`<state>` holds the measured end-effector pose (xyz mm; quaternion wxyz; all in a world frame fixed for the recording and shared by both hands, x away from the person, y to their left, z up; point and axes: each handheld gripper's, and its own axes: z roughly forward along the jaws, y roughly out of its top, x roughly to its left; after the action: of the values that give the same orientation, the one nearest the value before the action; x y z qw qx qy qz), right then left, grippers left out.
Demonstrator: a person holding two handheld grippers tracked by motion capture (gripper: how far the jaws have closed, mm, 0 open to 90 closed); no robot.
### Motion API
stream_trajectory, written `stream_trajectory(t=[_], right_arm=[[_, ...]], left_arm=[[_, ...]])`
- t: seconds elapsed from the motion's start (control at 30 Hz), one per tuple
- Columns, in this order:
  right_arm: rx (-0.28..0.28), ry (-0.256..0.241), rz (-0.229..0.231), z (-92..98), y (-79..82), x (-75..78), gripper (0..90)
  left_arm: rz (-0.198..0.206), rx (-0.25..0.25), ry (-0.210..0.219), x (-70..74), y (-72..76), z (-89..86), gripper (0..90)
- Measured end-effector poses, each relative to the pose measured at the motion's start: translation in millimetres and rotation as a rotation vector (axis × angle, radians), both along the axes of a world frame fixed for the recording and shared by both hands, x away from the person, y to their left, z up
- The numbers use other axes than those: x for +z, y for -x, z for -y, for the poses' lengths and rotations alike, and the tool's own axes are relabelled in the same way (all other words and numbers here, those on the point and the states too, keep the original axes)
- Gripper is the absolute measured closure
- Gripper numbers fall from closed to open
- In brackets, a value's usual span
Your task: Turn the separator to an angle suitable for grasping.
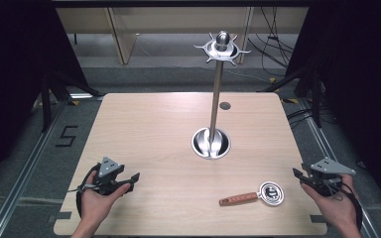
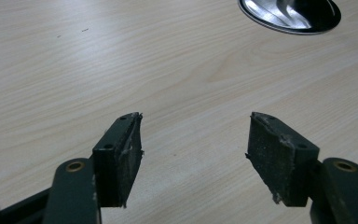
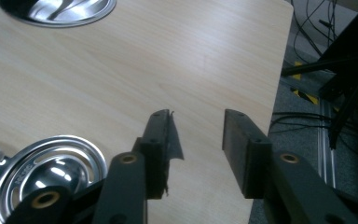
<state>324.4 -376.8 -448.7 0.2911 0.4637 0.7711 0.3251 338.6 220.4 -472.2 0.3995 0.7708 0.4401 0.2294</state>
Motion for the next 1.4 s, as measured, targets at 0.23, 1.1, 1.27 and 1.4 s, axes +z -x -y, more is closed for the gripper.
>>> stream_trajectory(t=[0.23,1.1,1.27,1.4], right_arm=[[0.078,0.061,-0.01,-12.2,3.7,8.4,73.0],[0.605,0.192,-0.419,-150.6,19.5,-5.6,90.0],[0.656,0.234,-0.455,-161.8,8.8,-16.8,90.0],[0.664,0.263,-0.486,-169.4,0.9,-20.0,90.0]], left_arm=[[-0.001,0.024,-0.021,2.2,1.2,-3.4,34.4],[0.021,0.015,0.035,3.7,2.5,0.6,34.1],[0.025,0.007,0.036,4.2,2.4,0.4,34.1],[0.032,0.004,0.029,4.8,2.5,-0.6,34.1]])
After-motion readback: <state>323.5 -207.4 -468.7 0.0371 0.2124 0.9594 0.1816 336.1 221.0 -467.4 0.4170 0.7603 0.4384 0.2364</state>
